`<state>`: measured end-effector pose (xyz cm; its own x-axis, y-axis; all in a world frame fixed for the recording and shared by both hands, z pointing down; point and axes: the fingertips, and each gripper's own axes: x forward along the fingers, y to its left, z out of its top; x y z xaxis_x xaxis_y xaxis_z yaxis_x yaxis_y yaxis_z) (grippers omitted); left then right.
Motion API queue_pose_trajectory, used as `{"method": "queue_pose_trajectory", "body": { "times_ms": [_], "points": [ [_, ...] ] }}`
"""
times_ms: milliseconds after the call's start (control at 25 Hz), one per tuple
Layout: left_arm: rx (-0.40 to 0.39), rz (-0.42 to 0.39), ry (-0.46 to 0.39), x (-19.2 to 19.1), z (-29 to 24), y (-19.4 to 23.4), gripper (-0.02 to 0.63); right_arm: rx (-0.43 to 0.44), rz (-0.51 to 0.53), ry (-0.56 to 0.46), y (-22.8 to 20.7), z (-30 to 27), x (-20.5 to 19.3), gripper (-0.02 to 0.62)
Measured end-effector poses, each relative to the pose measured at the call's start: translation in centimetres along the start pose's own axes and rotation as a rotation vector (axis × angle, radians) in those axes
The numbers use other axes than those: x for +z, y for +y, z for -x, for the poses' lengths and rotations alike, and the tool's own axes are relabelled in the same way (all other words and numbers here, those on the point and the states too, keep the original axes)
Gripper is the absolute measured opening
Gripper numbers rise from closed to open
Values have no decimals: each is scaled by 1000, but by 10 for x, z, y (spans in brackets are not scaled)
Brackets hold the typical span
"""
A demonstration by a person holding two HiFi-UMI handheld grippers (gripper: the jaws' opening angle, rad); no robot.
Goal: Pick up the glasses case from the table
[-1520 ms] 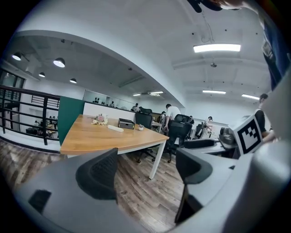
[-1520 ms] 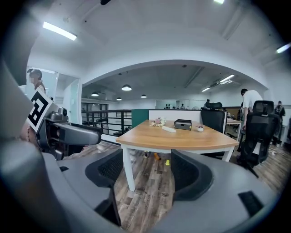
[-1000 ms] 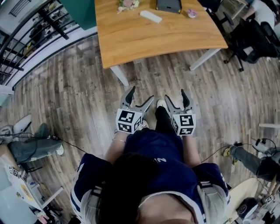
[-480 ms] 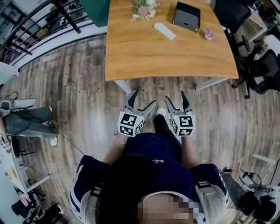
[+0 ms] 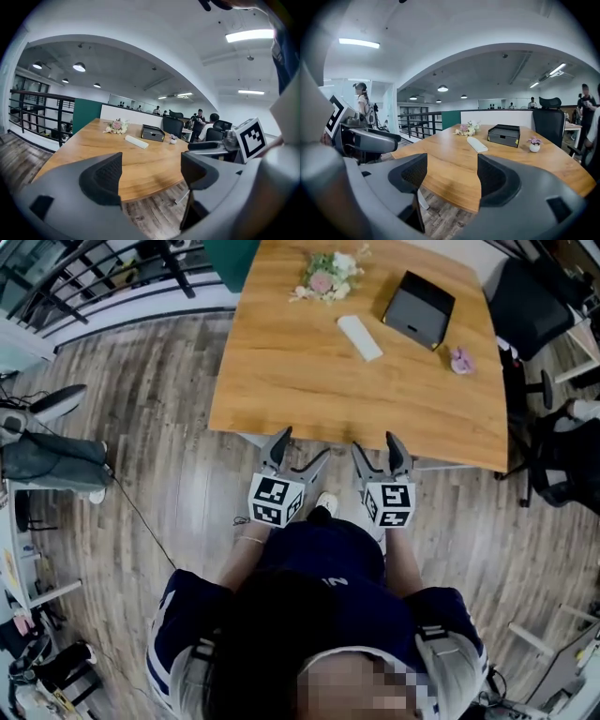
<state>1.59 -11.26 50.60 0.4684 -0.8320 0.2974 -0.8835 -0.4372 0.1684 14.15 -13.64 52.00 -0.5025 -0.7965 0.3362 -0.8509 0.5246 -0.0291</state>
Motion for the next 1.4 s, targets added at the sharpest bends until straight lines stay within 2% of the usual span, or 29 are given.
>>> {"method": "queue_pose_trajectory", "body": {
  "times_ms": [120, 320, 600, 960, 1400],
  "points": [
    [28, 6, -2, 5, -20, -2, 390, 16, 16, 0, -22, -12, 6, 328],
    [55, 21, 3, 10, -38, 1, 389, -4, -2, 7, -55, -22, 11, 328],
    [79, 32, 32, 7, -44, 14, 388, 24, 4, 41, -51, -35, 11, 328],
    [26, 15, 30, 25, -71, 41, 388, 15, 22, 65, -65, -77, 44, 330],
    [-21, 18, 8, 47, -116, 81, 388, 41, 110, 195, -91, -176, 92, 371]
  ]
}}
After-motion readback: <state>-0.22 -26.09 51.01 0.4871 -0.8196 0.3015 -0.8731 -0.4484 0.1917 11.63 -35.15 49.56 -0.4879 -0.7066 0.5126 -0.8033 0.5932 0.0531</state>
